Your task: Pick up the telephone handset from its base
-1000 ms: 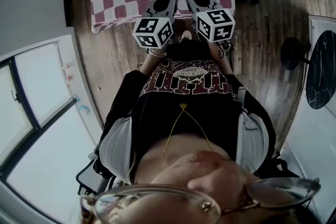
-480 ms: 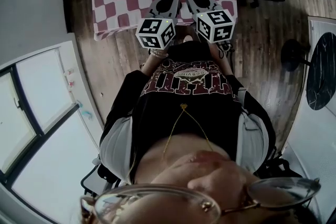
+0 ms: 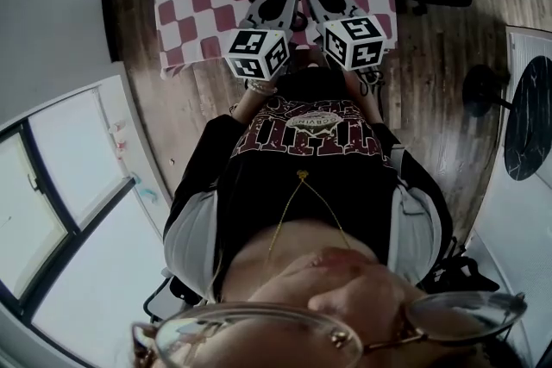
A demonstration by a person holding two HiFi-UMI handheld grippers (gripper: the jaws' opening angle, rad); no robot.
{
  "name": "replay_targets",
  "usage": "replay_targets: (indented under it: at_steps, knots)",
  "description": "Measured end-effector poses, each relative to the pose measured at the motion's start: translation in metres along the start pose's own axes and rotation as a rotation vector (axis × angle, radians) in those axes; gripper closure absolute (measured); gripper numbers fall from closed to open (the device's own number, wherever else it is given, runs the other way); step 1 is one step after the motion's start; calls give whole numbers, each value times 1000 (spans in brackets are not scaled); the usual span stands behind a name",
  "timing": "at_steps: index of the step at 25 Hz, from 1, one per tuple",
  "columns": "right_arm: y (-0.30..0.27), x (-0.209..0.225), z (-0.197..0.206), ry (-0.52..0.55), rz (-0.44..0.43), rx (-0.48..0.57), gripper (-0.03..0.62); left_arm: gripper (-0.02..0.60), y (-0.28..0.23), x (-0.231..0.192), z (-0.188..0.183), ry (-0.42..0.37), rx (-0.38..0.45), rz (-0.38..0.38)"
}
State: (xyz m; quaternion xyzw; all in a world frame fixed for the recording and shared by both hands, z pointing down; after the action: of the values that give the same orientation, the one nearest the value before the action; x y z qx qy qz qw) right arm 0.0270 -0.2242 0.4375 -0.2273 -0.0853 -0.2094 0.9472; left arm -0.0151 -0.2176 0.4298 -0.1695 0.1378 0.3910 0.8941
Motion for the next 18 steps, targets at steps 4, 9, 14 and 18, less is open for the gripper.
replay_targets:
  at_steps: [4, 9, 14, 18]
  knots:
    - [-17, 0, -5, -4, 15, -3, 577, 572, -5, -18, -7, 4, -4, 11]
    - [-38, 4, -9, -9, 37, -14, 577, 572, -13, -39, -12, 7, -13, 20]
    - [-59, 10, -13, -16, 60, -20, 577, 572, -21, -59, -16, 9, -31, 35]
    - [-74, 12, -14, -21, 74, -30, 577, 572, -27, -75, -18, 15, -44, 44]
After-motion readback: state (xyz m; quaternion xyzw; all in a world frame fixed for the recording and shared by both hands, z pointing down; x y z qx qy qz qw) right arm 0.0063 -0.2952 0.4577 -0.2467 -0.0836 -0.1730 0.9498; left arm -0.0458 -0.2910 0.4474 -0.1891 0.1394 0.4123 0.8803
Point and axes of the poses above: the fingertips, and each gripper's own axes: y backward along the fingers, x to its right, z out of its underside, the point moved 1 cm from there along y, backward along the fingers, and after that the axes turned 10 degrees about z, right-handed, at the moved point
